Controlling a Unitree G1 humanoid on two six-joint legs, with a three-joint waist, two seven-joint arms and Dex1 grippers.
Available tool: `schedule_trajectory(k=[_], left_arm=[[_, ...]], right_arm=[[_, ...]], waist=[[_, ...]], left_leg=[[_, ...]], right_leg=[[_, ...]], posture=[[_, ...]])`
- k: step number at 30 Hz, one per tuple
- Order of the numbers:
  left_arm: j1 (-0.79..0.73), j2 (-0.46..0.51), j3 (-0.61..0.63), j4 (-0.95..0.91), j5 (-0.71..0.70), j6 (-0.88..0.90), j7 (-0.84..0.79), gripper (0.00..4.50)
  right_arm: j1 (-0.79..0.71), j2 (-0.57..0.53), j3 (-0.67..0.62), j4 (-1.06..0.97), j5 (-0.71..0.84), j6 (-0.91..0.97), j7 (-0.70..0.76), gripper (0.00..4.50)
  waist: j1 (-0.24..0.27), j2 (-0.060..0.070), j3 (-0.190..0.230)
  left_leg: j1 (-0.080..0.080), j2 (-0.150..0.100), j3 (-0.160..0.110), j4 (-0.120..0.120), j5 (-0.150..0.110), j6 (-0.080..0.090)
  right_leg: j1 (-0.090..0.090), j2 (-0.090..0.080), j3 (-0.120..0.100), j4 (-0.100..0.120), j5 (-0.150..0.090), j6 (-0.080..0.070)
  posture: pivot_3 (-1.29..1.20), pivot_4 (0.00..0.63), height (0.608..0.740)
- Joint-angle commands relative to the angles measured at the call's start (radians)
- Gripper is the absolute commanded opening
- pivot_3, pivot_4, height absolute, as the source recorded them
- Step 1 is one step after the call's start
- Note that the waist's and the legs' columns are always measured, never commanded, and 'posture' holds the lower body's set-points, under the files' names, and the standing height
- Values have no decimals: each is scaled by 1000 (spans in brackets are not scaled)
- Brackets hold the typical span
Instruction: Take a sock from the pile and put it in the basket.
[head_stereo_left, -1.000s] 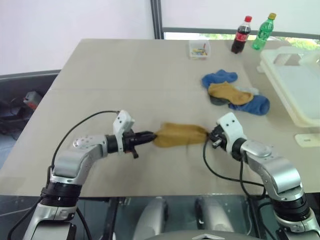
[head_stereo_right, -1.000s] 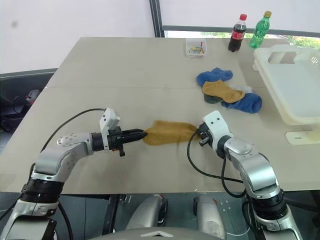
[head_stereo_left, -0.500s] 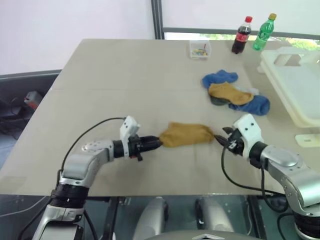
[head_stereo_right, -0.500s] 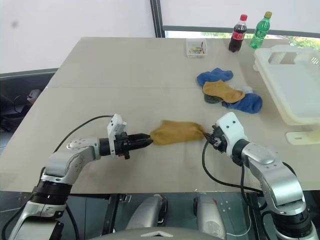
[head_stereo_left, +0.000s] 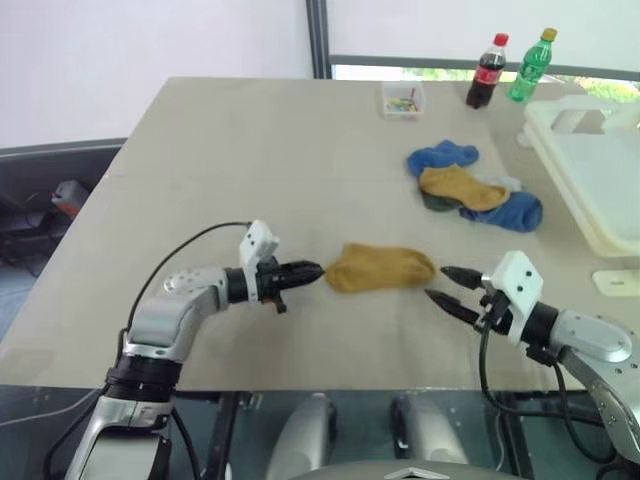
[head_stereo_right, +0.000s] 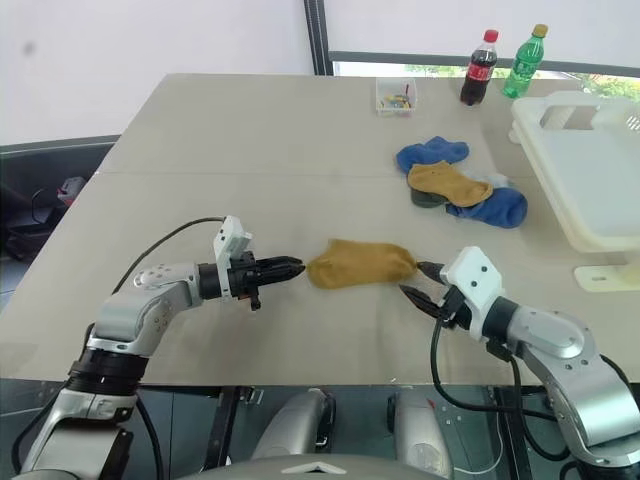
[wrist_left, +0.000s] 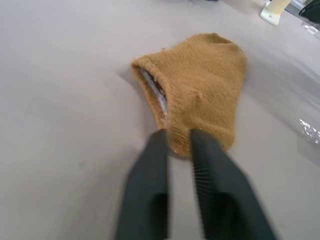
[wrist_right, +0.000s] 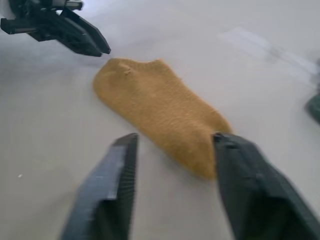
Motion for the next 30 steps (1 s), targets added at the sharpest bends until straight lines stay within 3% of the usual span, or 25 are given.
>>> schedule_trajectory(k=[1,2,5,6,8,13,24,30], left_arm=[[-21,-8,-10,6,42,-59,11,2957],[-24,-11,-20,13,52,-64,9,3164],[-31,-29,-48,46,81,-89,1,3164],[-33,-40,-53,56,85,-96,-1,2931],[-34,-56,-65,73,91,-111,-12,2387],[-41,-94,-77,102,98,-131,-24,89],[-28,-21,44,65,6,-79,-75,36],[-111,236,155,78,-31,-47,-234,36]], right_arm=[[6,-9,-31,-17,-13,-66,-9,4284],[9,-15,-29,-16,-14,-70,-6,4481],[15,-23,-23,-15,-18,-86,2,4481],[16,-26,-20,-15,-27,-102,3,4495],[22,-33,-16,-18,-42,-118,0,4500],[37,-40,-11,-24,-55,-140,-4,4500],[101,-71,1,-52,-90,-227,33,4500],[151,-74,-4,-51,-106,-268,37,4500]], waist=[[1,0,0],[1,0,0],[1,0,0],[1,0,0],[2,0,0],[2,0,0],[-1,0,0],[0,-2,1]], left_leg=[[0,0,0,0,0,0],[0,0,0,0,0,0],[0,0,0,0,0,0],[0,0,0,0,0,0],[0,0,0,0,0,0],[0,0,0,0,0,0],[0,0,0,0,0,0],[0,0,0,1,0,0]], right_leg=[[0,0,0,0,0,0],[0,0,0,0,0,0],[0,0,0,0,0,0],[0,0,0,0,0,0],[0,0,0,0,0,0],[0,0,0,0,0,0],[0,1,0,1,0,0],[0,1,0,1,0,0]], posture=[[0,150,740],[0,150,740],[0,150,740],[0,150,740],[0,150,740],[0,150,740],[0,150,740],[0,150,740]])
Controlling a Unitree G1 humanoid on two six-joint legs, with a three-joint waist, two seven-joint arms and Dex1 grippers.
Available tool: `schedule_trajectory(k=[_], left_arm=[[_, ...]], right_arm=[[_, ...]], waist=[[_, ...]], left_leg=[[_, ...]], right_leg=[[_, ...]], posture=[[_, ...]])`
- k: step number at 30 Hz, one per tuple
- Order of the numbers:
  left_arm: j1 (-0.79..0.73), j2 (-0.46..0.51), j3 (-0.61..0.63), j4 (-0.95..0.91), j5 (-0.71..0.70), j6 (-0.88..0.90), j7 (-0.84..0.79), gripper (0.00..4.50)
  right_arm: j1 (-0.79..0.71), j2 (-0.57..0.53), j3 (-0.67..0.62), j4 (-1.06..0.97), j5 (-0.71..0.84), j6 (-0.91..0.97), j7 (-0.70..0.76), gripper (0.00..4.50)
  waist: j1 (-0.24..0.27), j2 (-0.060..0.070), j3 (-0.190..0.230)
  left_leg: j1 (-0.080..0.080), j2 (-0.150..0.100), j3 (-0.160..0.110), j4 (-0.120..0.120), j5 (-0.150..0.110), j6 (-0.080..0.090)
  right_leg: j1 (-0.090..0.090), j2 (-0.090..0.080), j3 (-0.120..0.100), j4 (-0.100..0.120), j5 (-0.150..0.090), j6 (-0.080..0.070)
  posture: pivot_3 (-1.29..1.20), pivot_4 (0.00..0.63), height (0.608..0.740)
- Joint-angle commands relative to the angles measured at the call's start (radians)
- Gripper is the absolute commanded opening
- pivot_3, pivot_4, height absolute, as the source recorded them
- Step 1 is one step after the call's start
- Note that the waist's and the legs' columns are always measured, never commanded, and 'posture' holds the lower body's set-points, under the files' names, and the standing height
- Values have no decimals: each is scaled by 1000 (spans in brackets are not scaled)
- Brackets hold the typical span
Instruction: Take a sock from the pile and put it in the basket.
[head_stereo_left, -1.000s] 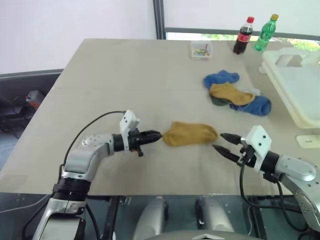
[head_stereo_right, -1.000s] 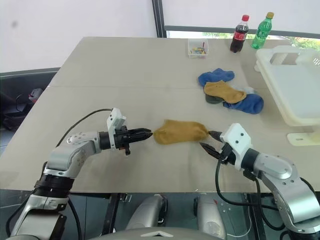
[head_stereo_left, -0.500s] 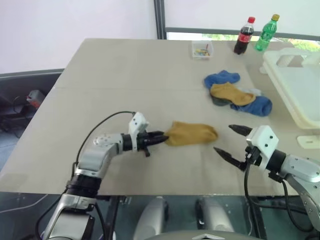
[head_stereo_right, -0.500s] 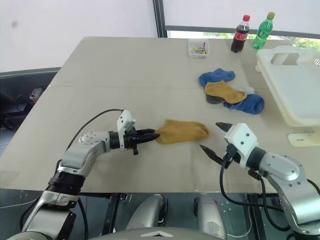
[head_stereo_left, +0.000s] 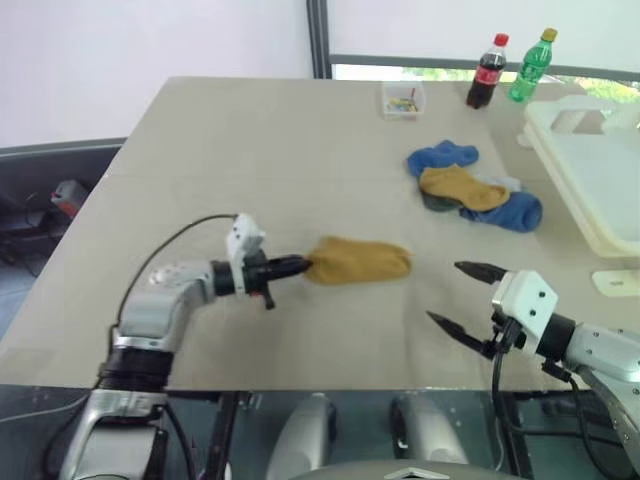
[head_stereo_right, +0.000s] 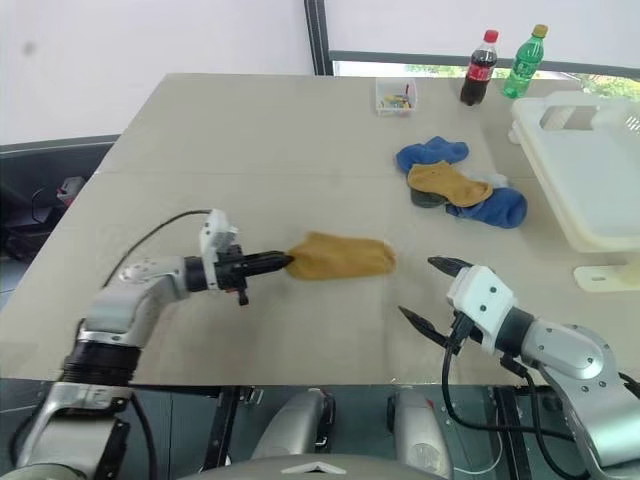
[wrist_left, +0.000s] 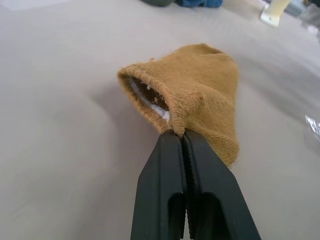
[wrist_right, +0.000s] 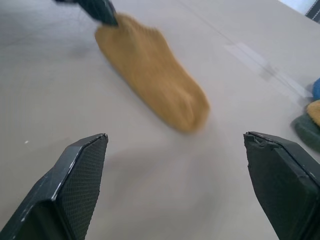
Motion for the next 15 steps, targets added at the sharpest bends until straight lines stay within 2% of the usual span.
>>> schedule_trajectory(k=[1,4,7,10,15], left_arm=[[-84,160,83,-44,-53,50,-112,36],[-253,312,26,-66,-51,226,-152,36],[-445,372,-125,-71,-24,378,-232,36],[-584,285,-319,-70,40,436,-277,36],[-626,-11,-556,-39,139,487,-168,36]], right_arm=[[18,-3,-14,-31,-7,-42,-1,4500],[29,7,-18,-31,-9,-47,-16,4500],[27,18,-17,-29,-8,-44,-35,4500],[24,24,-17,-35,-12,-28,-56,4500],[72,32,-38,-79,-25,-5,-97,4500]], waist=[[0,-2,1],[3,-3,2],[9,-5,2],[6,-3,1],[3,-4,2]], left_leg=[[0,0,0,0,0,0],[0,0,0,0,0,0],[-2,-1,-1,2,0,0],[-1,-2,2,2,0,0],[-3,-1,2,4,0,0]], right_leg=[[0,0,0,0,0,0],[0,0,-1,0,0,0],[1,0,-2,-1,0,1],[2,0,-2,0,-3,4],[1,2,-1,2,-2,3]], posture=[[0,150,740],[0,150,740],[0,150,740],[0,150,740],[0,150,740]])
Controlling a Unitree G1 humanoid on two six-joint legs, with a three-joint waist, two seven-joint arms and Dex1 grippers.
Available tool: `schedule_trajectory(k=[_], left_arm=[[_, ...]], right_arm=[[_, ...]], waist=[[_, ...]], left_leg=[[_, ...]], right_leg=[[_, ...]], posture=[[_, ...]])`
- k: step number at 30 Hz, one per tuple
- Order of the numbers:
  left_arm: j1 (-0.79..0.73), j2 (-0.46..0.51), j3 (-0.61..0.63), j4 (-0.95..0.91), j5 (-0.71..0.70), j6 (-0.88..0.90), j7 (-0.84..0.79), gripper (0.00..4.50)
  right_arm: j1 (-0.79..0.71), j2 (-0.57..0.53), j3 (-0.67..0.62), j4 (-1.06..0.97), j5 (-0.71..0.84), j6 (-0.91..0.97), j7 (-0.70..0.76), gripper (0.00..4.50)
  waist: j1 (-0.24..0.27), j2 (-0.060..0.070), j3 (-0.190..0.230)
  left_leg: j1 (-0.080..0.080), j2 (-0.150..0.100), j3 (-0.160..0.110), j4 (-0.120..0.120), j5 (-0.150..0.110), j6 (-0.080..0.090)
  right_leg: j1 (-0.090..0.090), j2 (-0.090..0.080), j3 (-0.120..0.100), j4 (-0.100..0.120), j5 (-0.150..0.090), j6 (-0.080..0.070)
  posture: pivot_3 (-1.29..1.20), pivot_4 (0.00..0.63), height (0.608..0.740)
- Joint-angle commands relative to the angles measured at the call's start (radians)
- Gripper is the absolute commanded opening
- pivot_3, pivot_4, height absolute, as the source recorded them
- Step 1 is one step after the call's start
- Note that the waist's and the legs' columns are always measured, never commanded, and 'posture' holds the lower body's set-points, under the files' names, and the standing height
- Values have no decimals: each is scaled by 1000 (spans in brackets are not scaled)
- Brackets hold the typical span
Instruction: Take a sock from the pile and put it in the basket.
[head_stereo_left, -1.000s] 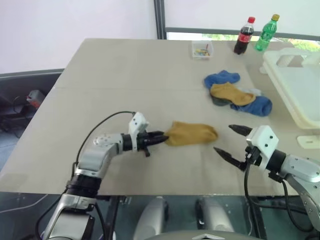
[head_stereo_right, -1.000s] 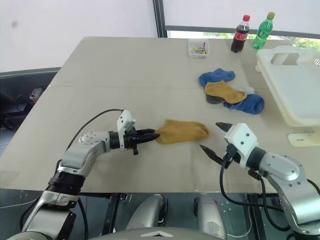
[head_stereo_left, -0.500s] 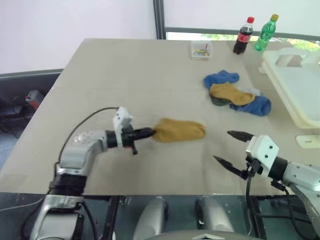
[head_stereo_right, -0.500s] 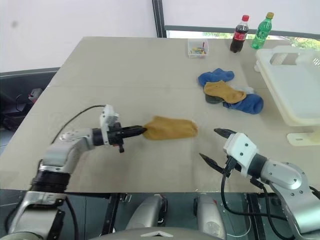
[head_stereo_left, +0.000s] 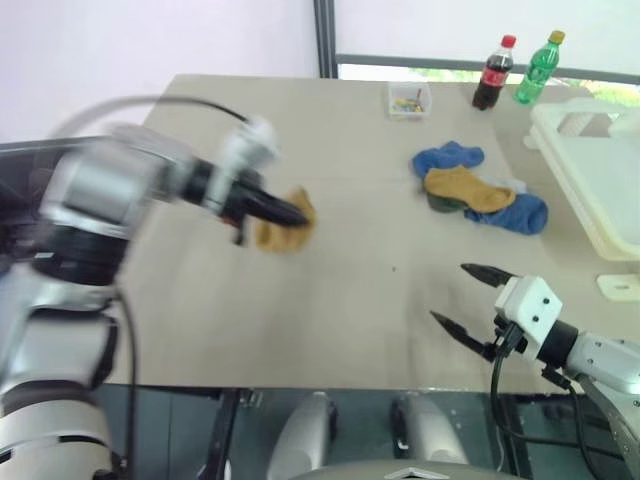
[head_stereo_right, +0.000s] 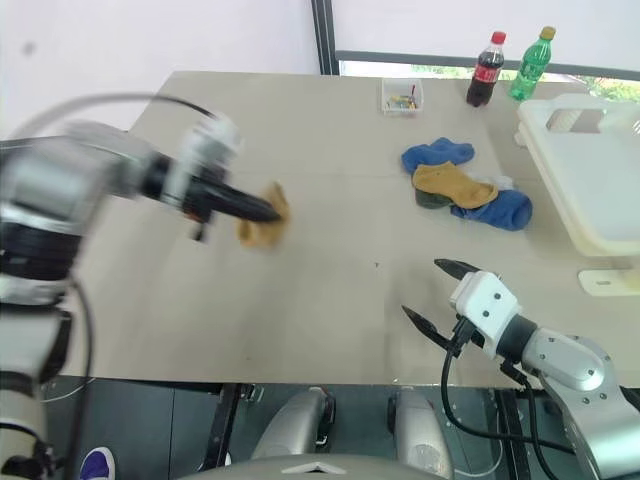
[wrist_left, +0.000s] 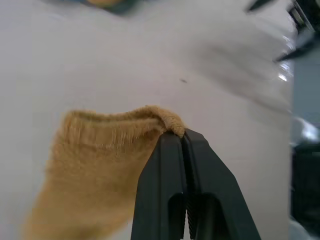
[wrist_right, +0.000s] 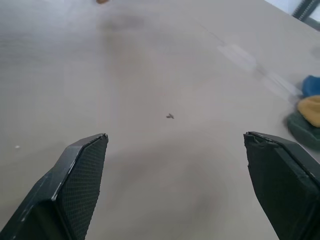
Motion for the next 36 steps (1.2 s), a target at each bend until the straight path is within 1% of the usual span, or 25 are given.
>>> schedule_trajectory(k=[1,2,3,4,5,6,8,9,11,12,13,14,15,17,19,21,23,26,28,29,31,33,34,35,36], left_arm=[[-10,-169,-129,37,79,5,85,36],[-5,-247,-152,84,106,-14,129,36],[1,-344,-173,150,130,-52,178,36],[6,-427,-194,212,164,-122,228,36],[14,-490,-206,256,193,-204,259,36],[18,-526,-210,287,214,-264,270,36],[5,-620,-180,365,212,-268,286,36],[1,-648,-166,387,209,-268,290,36],[26,-650,-136,333,174,-255,258,631],[48,-629,-112,291,158,-257,244,866],[69,-607,-84,253,146,-260,240,1361],[89,-588,-54,222,137,-266,245,1743],[114,-563,2,182,109,-269,247,2044],[164,-549,122,123,40,-315,258,2044],[194,-528,203,98,35,-357,316,2044],[216,-513,256,128,70,-463,372,2044],[233,-493,276,177,104,-549,396,2044],[258,-475,265,234,125,-587,383,2044],[281,-474,242,266,150,-617,378,2044],[298,-478,228,284,172,-645,387,2142],[334,-480,205,295,196,-677,381,2175],[361,-485,193,304,214,-692,391,2175],[382,-484,185,293,221,-691,390,1672],[403,-484,182,278,222,-687,390,1373],[426,-483,183,251,218,-674,393,848]], right_arm=[[36,7,-33,-79,-10,14,-36,4500],[53,11,-40,-97,-8,23,-46,4500],[79,15,-50,-120,-9,33,-57,4500],[102,20,-58,-143,-9,47,-69,4500],[122,25,-66,-163,-9,61,-79,4500],[133,28,-70,-176,-8,70,-86,4500],[163,53,-83,-204,40,148,-113,4500],[171,63,-87,-214,58,178,-122,4500],[179,90,-98,-229,106,252,-151,4500],[171,100,-97,-235,121,281,-166,4500],[161,111,-99,-241,140,315,-183,4500],[146,121,-100,-243,154,348,-201,4500],[117,131,-91,-232,156,377,-225,4500],[62,143,-74,-205,169,436,-258,4500],[-14,151,-38,-151,146,487,-296,4500],[-88,167,-11,-91,130,525,-329,4500],[-144,178,5,-40,137,542,-330,4500],[-218,204,18,36,148,554,-331,4500],[-251,198,39,85,134,546,-320,4500],[-264,191,52,113,119,539,-319,4254],[-279,175,72,160,94,523,-314,3668],[-280,153,97,182,79,501,-289,2690],[-278,144,108,191,74,490,-278,2217],[-277,136,117,197,70,482,-267,1691],[-275,123,127,203,63,468,-255,1128]], waist=[[0,0,0],[-4,-1,1],[-6,-1,1],[-4,-1,1],[1,0,0],[4,0,0],[-2,-1,1],[-3,0,0],[-3,0,0],[-6,0,0],[-8,1,0],[-9,1,0],[-9,1,0],[-12,1,0],[-5,1,0],[4,1,-1],[9,2,-1],[13,1,-1],[14,1,-1],[14,1,-1],[14,1,-1],[13,2,-1],[12,1,-1],[12,2,-1],[10,2,-1]], left_leg=[[0,0,-1,1,0,0],[-1,0,-1,2,0,0],[-1,0,-2,3,0,0],[-1,0,-2,3,0,0],[-1,0,-2,3,0,0],[-1,0,-2,4,0,0],[-2,0,-2,6,0,1],[-1,1,-2,7,0,1],[0,1,-1,7,-1,1],[-1,1,-1,7,-1,1],[0,2,-1,7,-1,1],[1,2,0,7,-1,1],[1,3,0,7,-1,1],[1,4,1,7,-1,1],[1,4,0,7,-1,1],[1,3,-1,8,0,1],[1,1,-1,9,0,1],[0,0,-1,9,0,1],[0,-1,-1,8,-1,1],[-1,-1,-1,8,-1,1],[-1,-1,-1,8,-1,2],[-1,-1,-1,8,-1,2],[-1,-1,-1,8,-1,2],[-1,-1,-2,8,-1,2],[0,-1,-2,8,-1,2]], right_leg=[[0,0,0,0,1,-2],[0,0,1,0,1,-2],[-1,0,2,0,1,-2],[-1,0,2,1,1,-2],[-1,0,2,0,1,-2],[0,0,2,1,1,-1],[0,0,2,1,1,-1],[0,0,3,1,1,-1],[0,0,3,1,1,-1],[0,0,3,2,0,0],[0,1,3,2,0,0],[0,1,4,2,0,0],[0,1,4,2,1,-1],[0,1,5,2,1,-1],[0,1,5,3,1,-1],[0,1,3,2,1,-2],[0,-1,3,2,2,-2],[0,-2,3,2,2,-2],[0,-2,3,2,2,-1],[0,-2,3,2,2,-1],[0,-2,2,2,2,-1],[0,-2,2,2,2,-1],[0,-2,2,2,2,-1],[0,-2,2,2,2,-1],[1,-2,2,2,2,-1]], posture=[[0,150,740],[0,150,740],[0,150,740],[0,150,740],[0,150,740],[0,150,740],[0,150,740],[0,150,740],[0,150,740],[0,150,740],[0,150,740],[0,150,740],[0,150,740],[0,150,740],[0,150,740],[0,150,740],[0,150,740],[0,150,740],[0,150,740],[0,150,740],[0,150,740],[0,150,740],[0,150,740],[0,150,740],[0,150,740]])
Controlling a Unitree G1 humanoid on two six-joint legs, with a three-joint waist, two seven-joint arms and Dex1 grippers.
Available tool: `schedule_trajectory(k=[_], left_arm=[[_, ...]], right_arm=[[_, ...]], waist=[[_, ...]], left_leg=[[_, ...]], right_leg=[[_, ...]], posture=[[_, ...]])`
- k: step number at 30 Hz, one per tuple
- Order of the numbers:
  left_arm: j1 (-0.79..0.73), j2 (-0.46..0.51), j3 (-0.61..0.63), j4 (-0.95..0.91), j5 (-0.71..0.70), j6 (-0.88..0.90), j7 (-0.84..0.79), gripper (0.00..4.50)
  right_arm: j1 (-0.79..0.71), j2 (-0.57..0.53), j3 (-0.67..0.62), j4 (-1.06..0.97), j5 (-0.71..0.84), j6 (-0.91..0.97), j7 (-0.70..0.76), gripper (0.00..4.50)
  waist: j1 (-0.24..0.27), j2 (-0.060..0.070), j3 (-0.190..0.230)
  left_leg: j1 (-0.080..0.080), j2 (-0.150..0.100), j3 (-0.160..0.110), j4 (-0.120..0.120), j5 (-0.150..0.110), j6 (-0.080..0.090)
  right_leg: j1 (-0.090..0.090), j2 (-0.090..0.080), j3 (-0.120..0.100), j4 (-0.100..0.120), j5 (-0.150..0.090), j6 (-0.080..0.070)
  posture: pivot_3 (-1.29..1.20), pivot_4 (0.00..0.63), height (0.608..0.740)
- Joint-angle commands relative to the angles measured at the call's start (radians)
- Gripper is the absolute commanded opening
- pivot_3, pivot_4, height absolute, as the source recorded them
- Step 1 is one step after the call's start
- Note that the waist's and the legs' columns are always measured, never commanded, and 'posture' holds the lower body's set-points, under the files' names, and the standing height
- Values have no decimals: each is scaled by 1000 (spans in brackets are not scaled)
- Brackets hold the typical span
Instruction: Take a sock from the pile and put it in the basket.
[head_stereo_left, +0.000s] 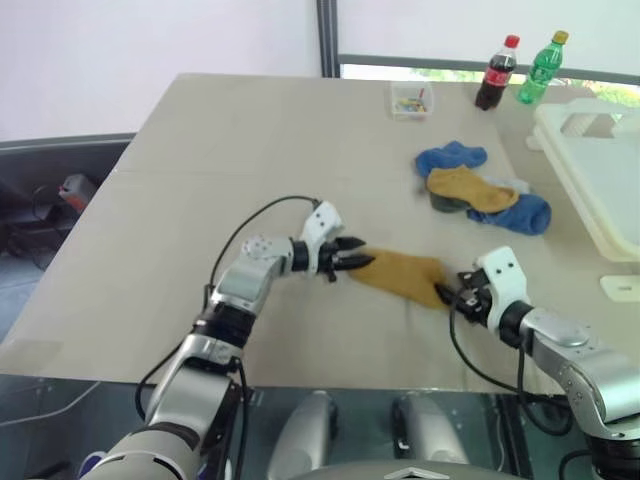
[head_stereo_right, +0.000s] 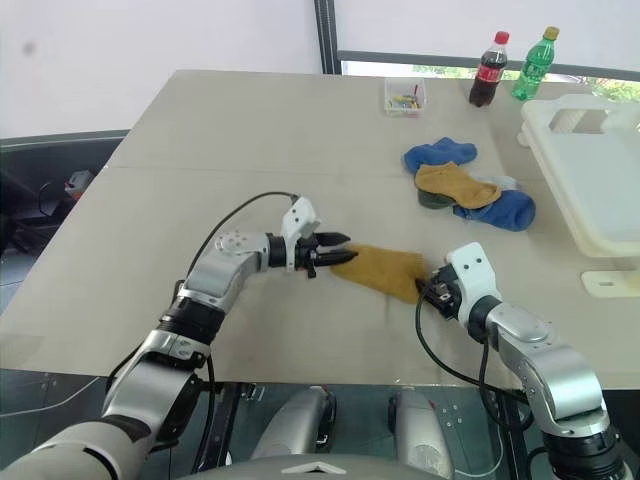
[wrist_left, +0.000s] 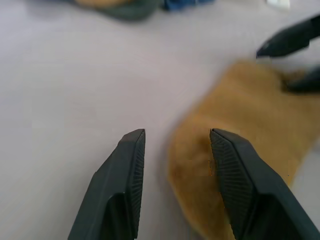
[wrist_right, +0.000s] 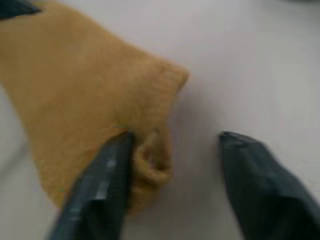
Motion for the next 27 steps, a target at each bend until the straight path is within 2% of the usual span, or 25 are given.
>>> schedule_trajectory(k=[1,3,9,16,17,20,21,23,27], left_arm=[[65,3,-13,-88,-2,21,3,486],[101,5,0,-160,-23,67,17,0],[199,-17,34,-464,-114,291,112,0],[227,5,51,-511,-153,383,164,0],[228,6,53,-511,-164,394,164,696],[229,18,62,-507,-170,390,172,1838],[230,22,72,-510,-171,383,179,2387],[227,34,108,-516,-181,369,189,3213],[219,76,163,-533,-196,308,169,3213]], right_arm=[[6,-36,23,10,-30,-45,36,767],[12,-55,13,16,-31,-63,56,30],[65,-180,-49,-9,-31,-98,147,30],[59,-231,-14,22,-69,-153,184,30],[50,-224,-16,30,-69,-159,181,686],[37,-230,-31,27,-83,-170,179,1838],[35,-232,-46,22,-88,-172,174,2426],[20,-242,-96,5,-63,-161,187,3192],[-84,-267,-164,10,3,-129,231,3192]], waist=[[-6,1,-1],[-9,1,-1],[-7,1,-1],[-15,1,-1],[-15,1,-1],[-13,1,-1],[-12,1,-1],[-11,1,-1],[-16,2,0]], left_leg=[[0,0,0,0,0,0],[1,0,0,0,0,0],[0,0,0,1,0,1],[2,1,0,1,-1,1],[2,1,0,1,-1,1],[2,1,1,1,-1,1],[2,1,0,2,-1,1],[2,1,0,1,-1,1],[2,1,1,1,-1,1]], right_leg=[[0,0,0,0,0,0],[1,0,1,0,0,0],[1,-1,0,0,0,0],[2,0,0,0,0,0],[2,0,0,0,0,0],[2,0,0,0,0,0],[2,0,0,0,0,0],[2,0,0,0,0,0],[2,0,1,0,0,0]], posture=[[0,150,740],[0,150,740],[0,150,740],[0,150,740],[0,150,740],[0,150,740],[0,150,740],[0,150,740],[0,150,740]])
